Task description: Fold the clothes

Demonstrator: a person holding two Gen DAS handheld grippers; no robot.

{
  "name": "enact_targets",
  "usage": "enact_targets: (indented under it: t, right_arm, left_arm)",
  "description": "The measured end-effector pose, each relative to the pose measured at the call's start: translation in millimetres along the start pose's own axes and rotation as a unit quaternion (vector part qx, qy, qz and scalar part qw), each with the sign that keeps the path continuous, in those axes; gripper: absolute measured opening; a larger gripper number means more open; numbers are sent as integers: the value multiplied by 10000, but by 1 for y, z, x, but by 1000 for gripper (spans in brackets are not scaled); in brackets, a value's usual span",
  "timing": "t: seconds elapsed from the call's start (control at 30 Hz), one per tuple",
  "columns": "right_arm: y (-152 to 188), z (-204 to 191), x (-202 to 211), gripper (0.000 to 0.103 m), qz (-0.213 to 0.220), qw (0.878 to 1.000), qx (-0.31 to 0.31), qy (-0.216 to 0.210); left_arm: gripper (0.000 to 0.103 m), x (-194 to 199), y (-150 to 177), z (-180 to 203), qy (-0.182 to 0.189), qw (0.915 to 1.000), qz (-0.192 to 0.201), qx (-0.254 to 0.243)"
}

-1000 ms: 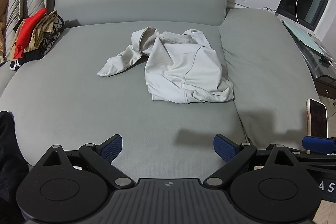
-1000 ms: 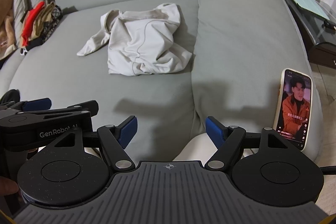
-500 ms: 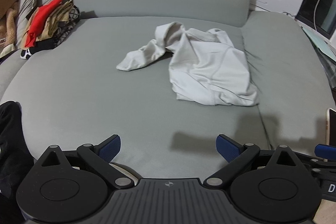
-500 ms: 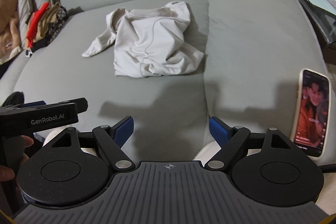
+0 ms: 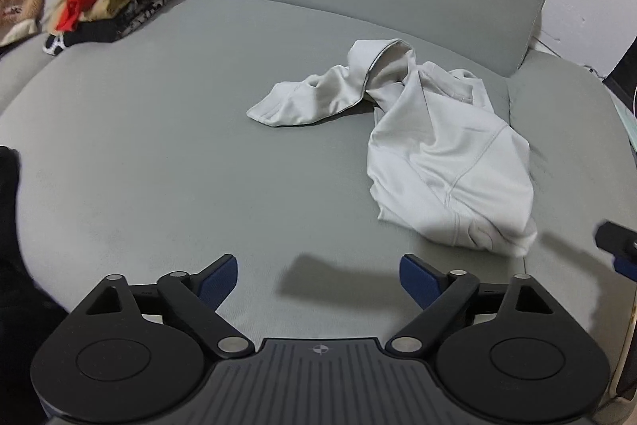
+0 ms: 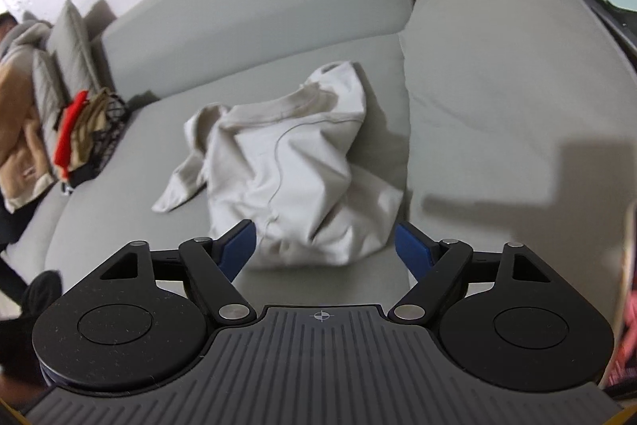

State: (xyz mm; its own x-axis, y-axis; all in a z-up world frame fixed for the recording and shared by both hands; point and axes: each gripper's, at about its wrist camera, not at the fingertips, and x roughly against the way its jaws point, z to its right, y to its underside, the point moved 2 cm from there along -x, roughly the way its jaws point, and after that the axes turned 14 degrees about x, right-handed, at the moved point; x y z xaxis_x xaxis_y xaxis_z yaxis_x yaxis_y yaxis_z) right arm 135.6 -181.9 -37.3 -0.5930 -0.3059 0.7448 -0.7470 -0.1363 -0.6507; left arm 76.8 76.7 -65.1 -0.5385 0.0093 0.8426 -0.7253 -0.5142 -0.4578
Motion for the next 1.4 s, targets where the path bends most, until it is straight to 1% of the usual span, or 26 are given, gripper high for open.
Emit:
enact_targets:
  t: [0.03, 0.13, 0.17, 0.23, 0.3, 0.37, 0.47, 0.5, 0.57, 0.63, 0.67, 0.73, 0.77, 0.8, 0.83, 0.9, 0.93, 1.03, 1.13, 1.17, 1.2, 1.23, 1.27, 1.3, 1.37, 1.4]
  right_arm:
    - [-5, -1, -10, 76, 4, 10000, 37, -42]
    - [-24, -14, -39, 72, 143, 9989, 243, -363]
    - [-31, -18, -48, 72, 132, 9989, 283, -363]
    - [-40, -20, -61, 73, 96, 9993, 285, -236]
    - [-47, -18, -72, 75, 48, 9997, 227, -33]
    - [-43, -9, -84, 76, -77, 9998, 176, -53]
    - [-32, 5, -102, 75, -317, 9989, 329, 126]
    - [-27, 9, -106, 70, -357, 9984, 418, 134]
    - [-18, 15, -112, 53, -393, 9976, 579, 6]
    - [-12, 19, -114, 24, -409, 9971, 632, -135]
    - [-9, 21, -114, 21, -394, 9970, 637, -201]
    - [-7, 19, -108, 9, -244, 9973, 666, -201]
    - [-7, 17, -104, 7, -219, 9974, 657, -195]
    - [-6, 16, -101, 6, -201, 9976, 642, -188]
    - [-5, 15, -99, 4, -215, 9979, 580, -187]
    - [-4, 12, -94, 3, -220, 9987, 241, -382]
    - [-3, 11, -91, 2, -222, 9978, -74, -628]
    - [-1, -7, -81, 2, -62, 9853, -821, -1496]
    - [5, -38, -65, 3, 107, 9662, -1206, -2277]
    - [10, -45, -62, 7, -3, 9583, -1322, -2535]
    - [16, -52, -58, 19, -132, 9498, -1435, -2778]
    - [25, -54, -54, 26, -389, 9434, -1534, -2916]
    - [36, -52, -48, 35, -658, 9409, -1622, -2900]
    - [47, -49, -41, 54, -918, 9385, -1705, -2857]
    - [74, -31, -20, 57, -1305, 9464, -1804, -2340]
    - [87, -17, -8, 57, -1349, 9513, -1890, -2026]
  left_arm:
    - [84, -2, -2, -1, 52, 10000, 9, 19]
    - [83, -10, -8, 1, 140, 9998, 107, -15]
    - [82, -14, -12, 4, 153, 9998, 135, -63]
    - [82, -23, -25, 14, 221, 9992, 273, -178]
    - [83, -35, -40, 27, 339, 9970, 569, -393]
    - [83, -50, -55, 42, 513, 9932, 840, -622]
    - [81, -78, -75, 60, 745, 9902, 876, -792]
    - [78, -87, -80, 65, 809, 9894, 843, -856]
    - [73, -103, -85, 75, 994, 9861, 763, -1093]
    - [72, -118, -88, 83, 1126, 9824, 668, -1336]
    - [68, -125, -89, 87, 1144, 9813, 606, -1421]
    - [57, -134, -90, 92, 1256, 9788, 487, -1540]
    - [34, -136, -90, 96, 1398, 9757, 419, -1634]
    - [0, -137, -91, 99, 1505, 9731, 335, -1712]
    - [2, -136, -92, 102, 1543, 9721, 273, -1742]
    - [1, -124, -95, 108, 1605, 9704, 468, -1742]
    - [1, -112, -96, 111, 1710, 9664, 665, -1799]
    - [1, -57, -103, 124, 2176, 9481, 1162, -2007]
    - [1, 14, -93, 132, 2800, 9177, 1427, -2432]
    - [1, 36, -84, 133, 2900, 9077, 1483, -2647]
    - [1, 55, -73, 130, 2945, 8994, 1530, -2844]
    - [1, 71, -61, 125, 2943, 8943, 1542, -2998]
    - [1, 84, -47, 115, 2931, 8918, 1511, -3099]
    - [1, 95, -32, 105, 2915, 8896, 1475, -3192]
    - [1, 102, -3, 83, 2804, 8895, 1370, -3337]
    - [1, 102, 13, 72, 2670, 8915, 1312, -3418]
